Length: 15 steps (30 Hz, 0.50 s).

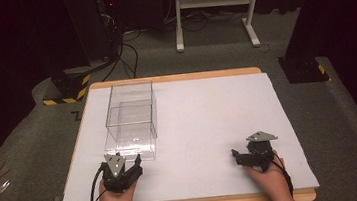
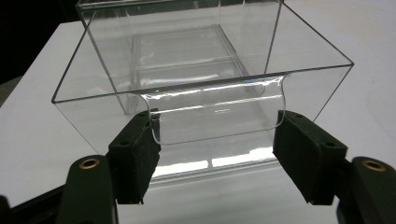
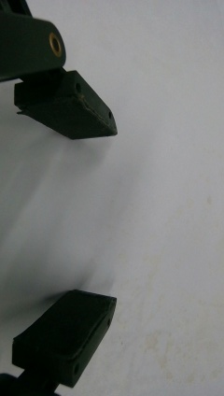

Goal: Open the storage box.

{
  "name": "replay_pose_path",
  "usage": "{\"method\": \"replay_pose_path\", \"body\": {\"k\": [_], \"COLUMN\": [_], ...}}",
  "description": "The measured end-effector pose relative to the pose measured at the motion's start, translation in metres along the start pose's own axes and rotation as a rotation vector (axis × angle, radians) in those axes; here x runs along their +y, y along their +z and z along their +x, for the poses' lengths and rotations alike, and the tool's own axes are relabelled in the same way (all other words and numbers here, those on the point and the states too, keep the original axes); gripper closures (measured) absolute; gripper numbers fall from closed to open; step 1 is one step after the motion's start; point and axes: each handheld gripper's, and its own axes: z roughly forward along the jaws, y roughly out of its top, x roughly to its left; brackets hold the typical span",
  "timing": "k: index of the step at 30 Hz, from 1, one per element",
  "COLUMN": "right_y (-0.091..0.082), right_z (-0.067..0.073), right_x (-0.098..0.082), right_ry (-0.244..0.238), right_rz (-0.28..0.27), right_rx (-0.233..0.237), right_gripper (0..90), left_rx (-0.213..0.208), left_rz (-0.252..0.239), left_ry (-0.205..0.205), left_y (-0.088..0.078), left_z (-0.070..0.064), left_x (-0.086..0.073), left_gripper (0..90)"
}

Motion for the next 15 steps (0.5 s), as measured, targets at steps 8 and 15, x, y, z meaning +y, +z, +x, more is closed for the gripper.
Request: {"method": "replay_pose_path", "body": {"k": [8, 15], "right_y": [0.0, 0.0], "right_z": [0.0, 0.0], "right_x": [0.0, 0.0], "right_ry": [-0.001, -0.001], "right_rz": [0.0, 0.0], "right_rx": [0.0, 0.0], "right_gripper": [15.5, 15.4], "left_rx": [-0.005, -0.011], "left_rz": [0.006, 0.009], "left_ry": [0.005, 0.005], "left_y": [-0.015, -0.027], "left_z": [-0.003, -0.004], "left_x": [-0.009, -0.015], "left_gripper": [32.8, 32.8]}}
